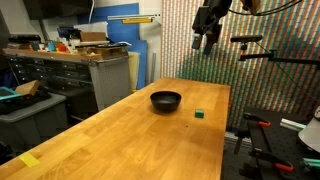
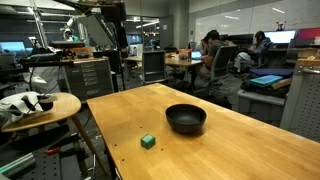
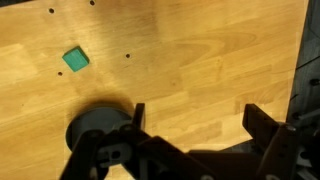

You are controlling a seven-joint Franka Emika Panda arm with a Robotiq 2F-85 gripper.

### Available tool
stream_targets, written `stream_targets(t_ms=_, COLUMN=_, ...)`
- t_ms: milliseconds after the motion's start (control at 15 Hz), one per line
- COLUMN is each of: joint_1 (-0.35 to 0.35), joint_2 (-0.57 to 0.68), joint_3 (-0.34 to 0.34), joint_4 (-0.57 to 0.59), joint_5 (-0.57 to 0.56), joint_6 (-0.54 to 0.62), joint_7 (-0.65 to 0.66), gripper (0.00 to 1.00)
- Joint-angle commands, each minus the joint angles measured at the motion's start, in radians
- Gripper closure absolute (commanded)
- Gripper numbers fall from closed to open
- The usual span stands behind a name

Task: Put the block in the bowl

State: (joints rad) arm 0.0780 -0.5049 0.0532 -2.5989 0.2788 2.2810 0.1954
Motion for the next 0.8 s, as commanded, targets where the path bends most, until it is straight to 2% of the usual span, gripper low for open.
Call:
stream_targets(t_ms=0, joint_1=-0.004, joint_2=0.000, joint_3=0.003, joint_4=0.002, joint_5=0.001, joint_6=-0.004, joint_7=-0.001, gripper=0.00)
stream_targets(t_ms=333, joint_1=0.005, joint_2=0.022, joint_3=-0.005, joint_4=-0.017, joint_5=-0.032, joint_6=-0.045, joint_7=-0.096, gripper=0.00)
stream_targets(t_ms=733, joint_1=0.004, joint_2=0.081, joint_3=-0.002, joint_4=-0.081, joint_5=-0.165, joint_6=-0.008, joint_7=-0.252, gripper=0.00)
